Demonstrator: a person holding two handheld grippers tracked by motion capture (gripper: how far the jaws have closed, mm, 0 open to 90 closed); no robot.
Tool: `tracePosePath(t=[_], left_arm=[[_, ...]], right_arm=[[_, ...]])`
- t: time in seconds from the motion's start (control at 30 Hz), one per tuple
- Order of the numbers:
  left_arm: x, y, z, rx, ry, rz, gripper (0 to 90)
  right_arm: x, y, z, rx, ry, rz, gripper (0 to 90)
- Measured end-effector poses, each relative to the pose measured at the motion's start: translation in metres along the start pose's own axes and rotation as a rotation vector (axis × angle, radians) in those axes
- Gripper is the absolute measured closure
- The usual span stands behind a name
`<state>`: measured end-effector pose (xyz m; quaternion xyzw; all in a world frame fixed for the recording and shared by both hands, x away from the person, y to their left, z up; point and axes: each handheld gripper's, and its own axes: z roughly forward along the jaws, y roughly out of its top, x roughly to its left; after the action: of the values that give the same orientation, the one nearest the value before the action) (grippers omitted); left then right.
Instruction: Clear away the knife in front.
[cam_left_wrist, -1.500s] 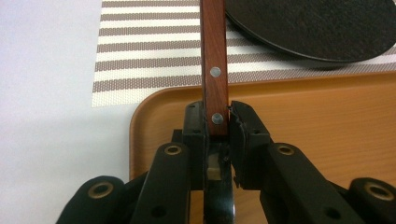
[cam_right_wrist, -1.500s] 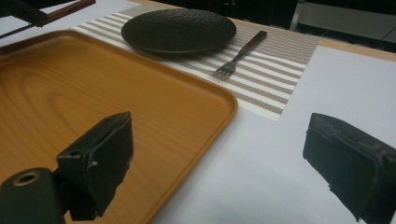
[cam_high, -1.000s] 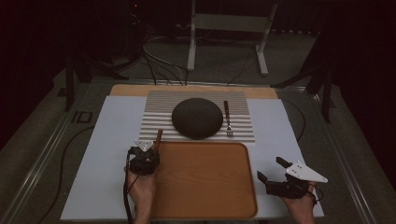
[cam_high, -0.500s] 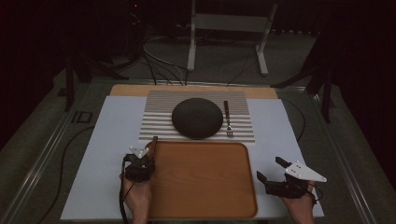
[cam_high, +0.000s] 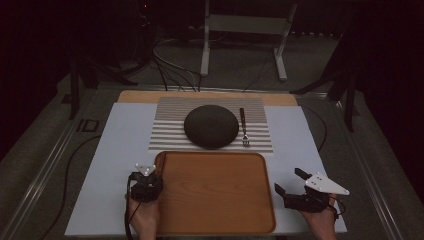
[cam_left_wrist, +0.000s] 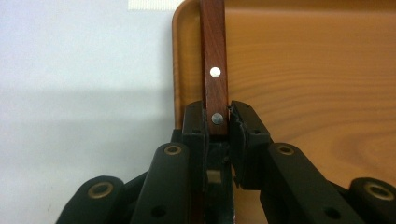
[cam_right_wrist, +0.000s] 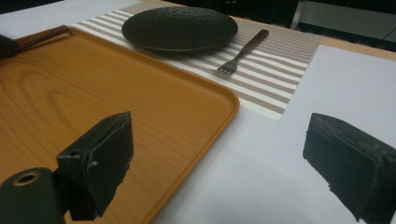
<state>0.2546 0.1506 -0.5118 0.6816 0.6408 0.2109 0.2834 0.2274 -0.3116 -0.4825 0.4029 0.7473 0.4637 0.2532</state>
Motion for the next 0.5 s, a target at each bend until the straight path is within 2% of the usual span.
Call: tracePosePath(t=[0.2, 0.27, 0.4, 0.5], left_arm=[[-0.001, -0.0016, -0.0015, 0.001, 0.0, 0.003, 77.9], [-0.0004, -0.0023, -0.0015, -0.006, -0.005, -0.008, 76.8], [-0.0014, -0.0011, -0.0027, -0.014, -0.04, -0.029, 65.2], [-0.0033, 0.0021, -0.0055, -0.03, -0.043, -0.031, 57.1]], right_arm=[[0.0001, 0.0, 0.0001, 0.001, 0.0, -0.001, 8.4], [0.0001, 0.0001, 0.0002, 0.001, 0.001, -0.001, 8.4], [0.0001, 0.0001, 0.0003, 0.001, 0.001, -0.002, 8.4], [0.0001, 0.0, 0.0003, 0.0, 0.001, 0.0, 8.4]])
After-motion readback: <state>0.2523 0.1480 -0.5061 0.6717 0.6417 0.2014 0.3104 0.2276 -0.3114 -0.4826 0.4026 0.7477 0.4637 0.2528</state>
